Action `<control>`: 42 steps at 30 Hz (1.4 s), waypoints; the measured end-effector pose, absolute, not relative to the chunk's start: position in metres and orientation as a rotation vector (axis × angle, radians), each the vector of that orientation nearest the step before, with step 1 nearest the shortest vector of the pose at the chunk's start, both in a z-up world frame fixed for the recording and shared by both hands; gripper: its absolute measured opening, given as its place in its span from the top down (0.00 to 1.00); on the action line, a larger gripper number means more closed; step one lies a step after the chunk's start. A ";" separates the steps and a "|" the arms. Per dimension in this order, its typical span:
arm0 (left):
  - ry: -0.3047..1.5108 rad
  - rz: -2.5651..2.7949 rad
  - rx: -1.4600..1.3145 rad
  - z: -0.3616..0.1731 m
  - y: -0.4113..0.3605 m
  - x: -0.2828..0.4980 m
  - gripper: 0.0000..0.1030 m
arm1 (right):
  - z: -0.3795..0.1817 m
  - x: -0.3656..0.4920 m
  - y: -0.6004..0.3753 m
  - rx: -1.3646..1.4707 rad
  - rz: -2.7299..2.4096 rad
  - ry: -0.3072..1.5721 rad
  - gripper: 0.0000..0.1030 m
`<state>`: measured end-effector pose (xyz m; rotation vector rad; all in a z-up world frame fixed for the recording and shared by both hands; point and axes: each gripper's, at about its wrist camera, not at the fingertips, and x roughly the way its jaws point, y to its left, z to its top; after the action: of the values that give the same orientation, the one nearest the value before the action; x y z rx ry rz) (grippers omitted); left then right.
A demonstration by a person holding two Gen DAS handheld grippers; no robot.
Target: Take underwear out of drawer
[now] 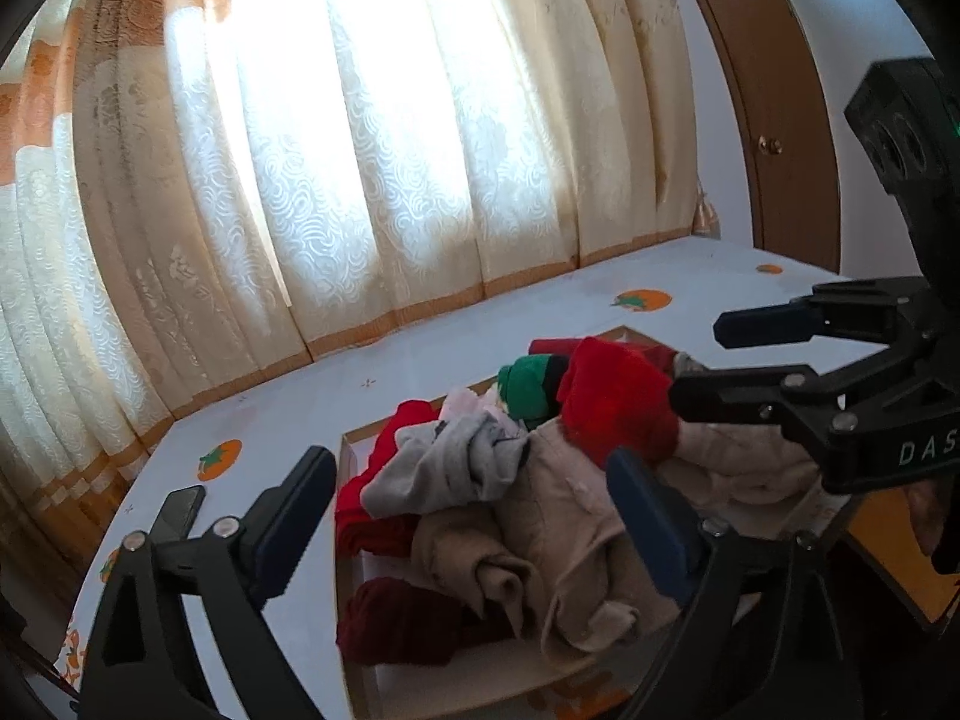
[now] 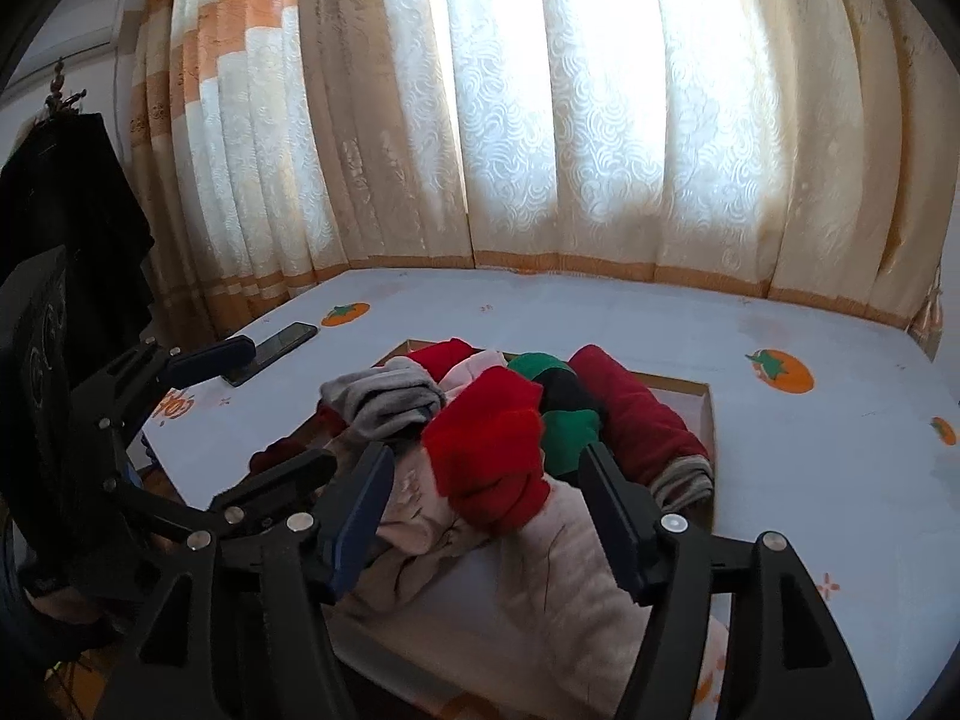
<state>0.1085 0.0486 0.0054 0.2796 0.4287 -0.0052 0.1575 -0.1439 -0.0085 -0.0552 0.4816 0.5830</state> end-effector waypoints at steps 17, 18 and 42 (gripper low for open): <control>0.387 -0.012 0.224 0.010 0.049 0.067 0.00 | -0.007 0.113 -0.158 -0.022 0.575 0.416 0.28; 0.387 -0.012 0.222 0.010 0.049 0.067 0.00 | -0.007 0.113 -0.158 -0.020 0.576 0.415 0.28; 0.428 -0.012 0.192 0.005 0.048 0.062 0.00 | -0.007 0.101 -0.161 -0.005 0.581 0.384 0.28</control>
<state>0.0621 0.0480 0.0050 0.1916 0.4284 -0.0119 0.1013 -0.1611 -0.0069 -0.0053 0.3837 0.5806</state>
